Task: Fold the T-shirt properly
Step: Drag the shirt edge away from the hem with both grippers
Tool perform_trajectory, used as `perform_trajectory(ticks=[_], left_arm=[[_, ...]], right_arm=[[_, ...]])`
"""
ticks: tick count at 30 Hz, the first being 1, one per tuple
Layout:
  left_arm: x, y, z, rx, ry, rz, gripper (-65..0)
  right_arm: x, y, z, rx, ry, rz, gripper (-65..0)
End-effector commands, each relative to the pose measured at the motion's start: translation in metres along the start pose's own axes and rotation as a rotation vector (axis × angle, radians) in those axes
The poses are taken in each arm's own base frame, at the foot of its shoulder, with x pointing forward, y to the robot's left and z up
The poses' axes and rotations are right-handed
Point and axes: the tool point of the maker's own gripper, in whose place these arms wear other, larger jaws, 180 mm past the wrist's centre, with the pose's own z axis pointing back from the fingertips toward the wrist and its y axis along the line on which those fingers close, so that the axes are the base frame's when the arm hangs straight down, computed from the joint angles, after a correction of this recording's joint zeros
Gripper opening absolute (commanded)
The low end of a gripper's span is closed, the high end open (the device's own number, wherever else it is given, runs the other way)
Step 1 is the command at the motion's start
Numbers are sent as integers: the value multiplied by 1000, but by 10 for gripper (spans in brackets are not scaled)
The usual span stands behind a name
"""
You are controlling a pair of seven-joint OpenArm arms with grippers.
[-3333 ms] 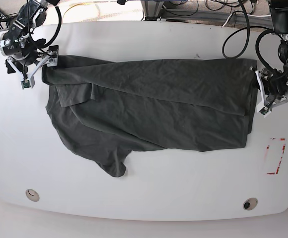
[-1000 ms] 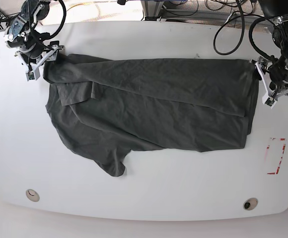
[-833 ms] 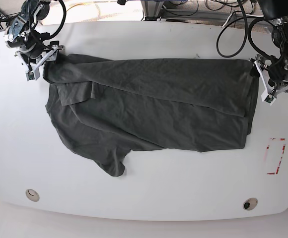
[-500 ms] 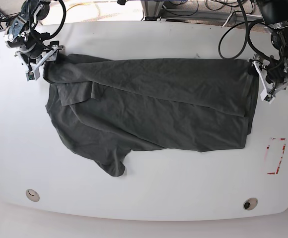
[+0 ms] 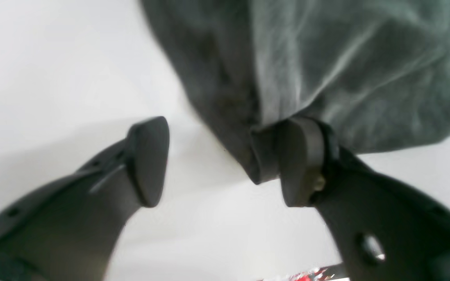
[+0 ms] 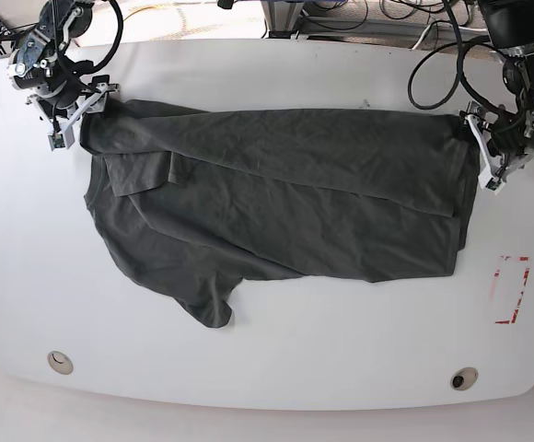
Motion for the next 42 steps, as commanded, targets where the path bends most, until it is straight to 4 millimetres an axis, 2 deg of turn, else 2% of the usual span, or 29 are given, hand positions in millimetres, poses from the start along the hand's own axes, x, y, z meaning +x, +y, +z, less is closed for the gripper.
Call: perform_trajectory(ticks=[1,3,5,8,11,20,25,30,36,38,41,42], left_arm=[[-9,-10,-4,-41,14,11,-424],[-12,-10,-4,-38,25,11,-563],[-15,-10,-5,-34,36,7,-644],[-19,-9,-5,-26,47,6,-636],[-27,-11,-4,-26,62,4,-636],[-40,-21,17,17,64,-73,-637],[-56,-18,36,63,79,-95,-637],[-71,-21,45,77,102,-105,-636],[-85,-13,55,102,136,-108,-633],[-86,-12,55,104,139,-108,-632],[-86,-13,56,105,139,-110,-618],[-85,-13,56,105,138,-111,-604]], right_arm=[[10,-6,5,-18,-32,15,-317],[10,-6,5,-18,-31,15,-382],[9,-6,5,-18,-29,14,-465],[7,-6,5,-18,-25,15,-585],[4,-6,6,-20,-16,16,-621],[-20,-5,8,-17,35,15,-623],[-30,-6,19,-39,57,44,-623],[-43,-5,30,-48,80,68,-623],[-51,-5,35,-54,99,78,-615],[-52,-6,35,-57,104,80,-580],[-54,-6,36,-58,108,81,-466],[-57,-6,37,-59,116,83,-404]])
